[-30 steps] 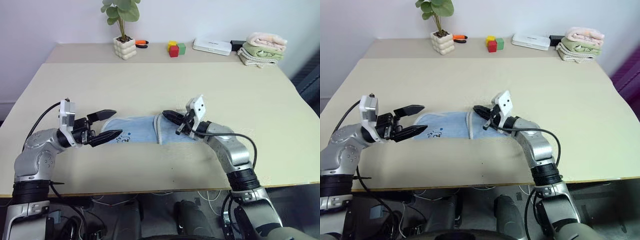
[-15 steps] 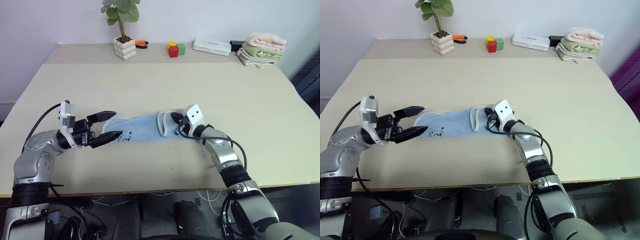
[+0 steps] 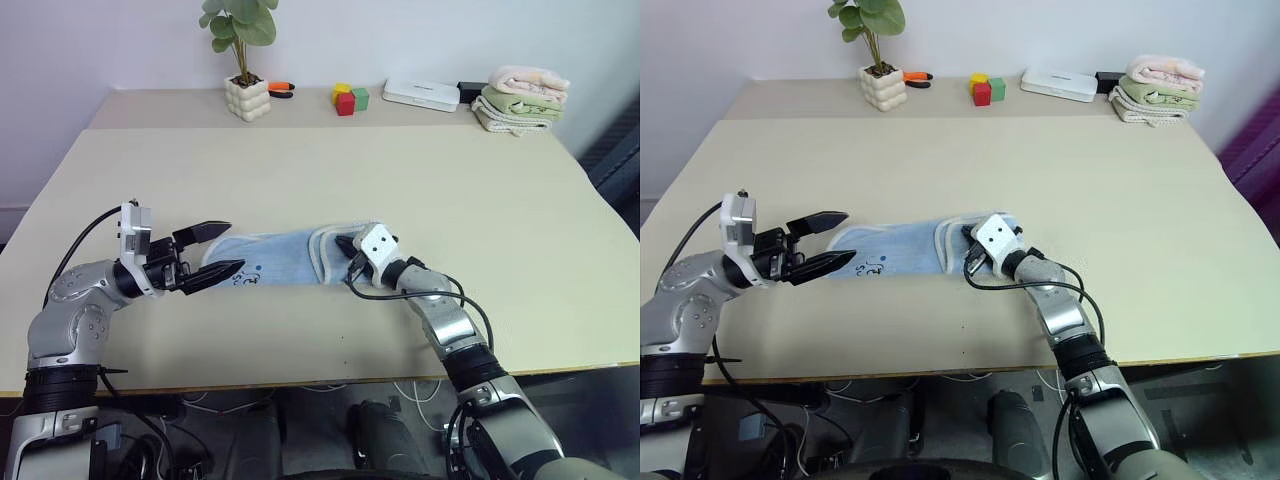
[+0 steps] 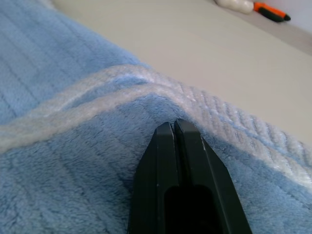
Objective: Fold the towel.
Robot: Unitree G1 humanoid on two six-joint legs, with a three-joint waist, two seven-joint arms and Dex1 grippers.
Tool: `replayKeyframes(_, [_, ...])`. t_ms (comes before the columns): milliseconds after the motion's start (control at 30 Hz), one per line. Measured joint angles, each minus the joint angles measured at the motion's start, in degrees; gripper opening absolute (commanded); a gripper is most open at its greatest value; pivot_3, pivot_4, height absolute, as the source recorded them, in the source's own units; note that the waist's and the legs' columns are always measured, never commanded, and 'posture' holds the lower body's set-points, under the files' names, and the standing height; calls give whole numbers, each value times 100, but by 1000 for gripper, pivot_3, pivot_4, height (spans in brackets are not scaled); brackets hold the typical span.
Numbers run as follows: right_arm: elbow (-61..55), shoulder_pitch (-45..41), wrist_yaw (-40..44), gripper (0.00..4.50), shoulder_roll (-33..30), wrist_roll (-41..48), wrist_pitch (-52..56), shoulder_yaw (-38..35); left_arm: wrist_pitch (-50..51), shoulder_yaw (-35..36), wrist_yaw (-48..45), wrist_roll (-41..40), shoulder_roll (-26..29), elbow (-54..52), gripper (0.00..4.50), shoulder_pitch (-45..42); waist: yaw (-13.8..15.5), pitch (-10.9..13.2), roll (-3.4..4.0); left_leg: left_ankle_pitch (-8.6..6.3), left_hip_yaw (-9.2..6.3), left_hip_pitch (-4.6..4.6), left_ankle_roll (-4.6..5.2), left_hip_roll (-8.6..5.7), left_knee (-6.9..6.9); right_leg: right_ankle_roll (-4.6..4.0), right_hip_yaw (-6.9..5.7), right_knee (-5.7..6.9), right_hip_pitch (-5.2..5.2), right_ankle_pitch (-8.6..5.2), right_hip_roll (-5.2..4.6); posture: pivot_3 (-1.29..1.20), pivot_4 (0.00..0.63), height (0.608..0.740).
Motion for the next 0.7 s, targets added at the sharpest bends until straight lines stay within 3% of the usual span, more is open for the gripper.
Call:
replayKeyframes(300, [-1386,6,282,49,100,149,485,208,373,12,574,-4,-31,4,4500,-7,2,1,1,0,1,1,0,0,-14,3,1,-1,-6,1,0,0,150,740])
replayKeyframes(500, [-1036,410,282,49,127,14,583,505,447,62,1107,142,27,122,4500,-9,7,1,2,0,3,1,0,-1,-15,0,1,-2,-8,0,0,0,150,740])
replayKeyframes(700, [-975,412,204,49,139,-23,610,488,-339,79,1399,791,196,906,4500,-298,13,1,1,1,3,1,-1,-1,-19,0,1,-3,-10,0,1,0,150,740])
